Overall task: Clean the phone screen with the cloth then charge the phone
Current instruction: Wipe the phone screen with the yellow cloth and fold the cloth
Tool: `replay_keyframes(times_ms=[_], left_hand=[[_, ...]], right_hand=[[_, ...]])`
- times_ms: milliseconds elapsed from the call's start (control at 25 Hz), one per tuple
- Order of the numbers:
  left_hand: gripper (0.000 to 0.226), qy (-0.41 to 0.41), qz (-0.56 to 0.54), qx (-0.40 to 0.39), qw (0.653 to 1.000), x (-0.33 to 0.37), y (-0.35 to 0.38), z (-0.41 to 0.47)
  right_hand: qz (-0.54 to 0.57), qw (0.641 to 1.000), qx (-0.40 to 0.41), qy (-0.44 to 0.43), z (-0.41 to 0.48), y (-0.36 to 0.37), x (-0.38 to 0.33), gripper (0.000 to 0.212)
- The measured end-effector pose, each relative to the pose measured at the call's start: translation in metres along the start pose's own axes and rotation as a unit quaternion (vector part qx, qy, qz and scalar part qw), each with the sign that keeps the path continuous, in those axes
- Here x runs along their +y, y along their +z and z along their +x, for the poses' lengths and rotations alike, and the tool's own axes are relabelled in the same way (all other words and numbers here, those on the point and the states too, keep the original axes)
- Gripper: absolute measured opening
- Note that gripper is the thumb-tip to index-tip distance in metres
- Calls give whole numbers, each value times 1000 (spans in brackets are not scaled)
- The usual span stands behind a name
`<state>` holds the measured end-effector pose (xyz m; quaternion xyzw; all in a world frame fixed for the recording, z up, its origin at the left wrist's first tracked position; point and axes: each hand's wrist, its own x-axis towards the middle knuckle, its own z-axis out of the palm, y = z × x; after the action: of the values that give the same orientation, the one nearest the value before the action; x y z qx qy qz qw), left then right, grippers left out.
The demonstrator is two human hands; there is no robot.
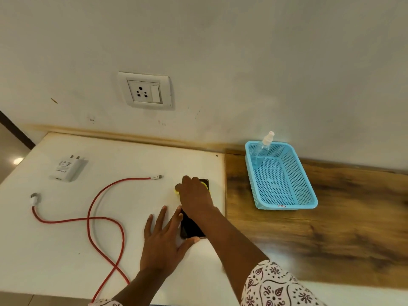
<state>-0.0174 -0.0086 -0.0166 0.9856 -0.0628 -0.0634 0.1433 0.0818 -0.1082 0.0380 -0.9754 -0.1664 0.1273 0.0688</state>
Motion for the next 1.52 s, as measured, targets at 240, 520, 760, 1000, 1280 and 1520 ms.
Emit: replay_keyframes(times_ms=[240, 520, 760, 1000, 1280, 1520], left_hand=[[77, -8, -7, 20, 1000, 2, -1, -2], [82, 4, 1, 11, 1000, 3, -4, -1], [93, -12, -9, 2, 1000, -1, 4, 0], [82, 25, -14, 9, 1000, -2, 3, -2], [52, -69, -309, -26, 948, -3, -24, 4], [12, -78, -578, -81, 808, 35, -80, 9]], right_hand=[[21, 993, 22, 110, -38, -6, 52, 48], [51, 997, -12, 49, -81, 22, -14, 42], [11, 998, -49, 49, -105, 11, -4, 41], [105, 992, -63, 40, -105, 3, -11, 45], [497, 852, 77, 145, -131, -31, 33, 29], [759, 611, 21, 223, -137, -49, 27, 23]])
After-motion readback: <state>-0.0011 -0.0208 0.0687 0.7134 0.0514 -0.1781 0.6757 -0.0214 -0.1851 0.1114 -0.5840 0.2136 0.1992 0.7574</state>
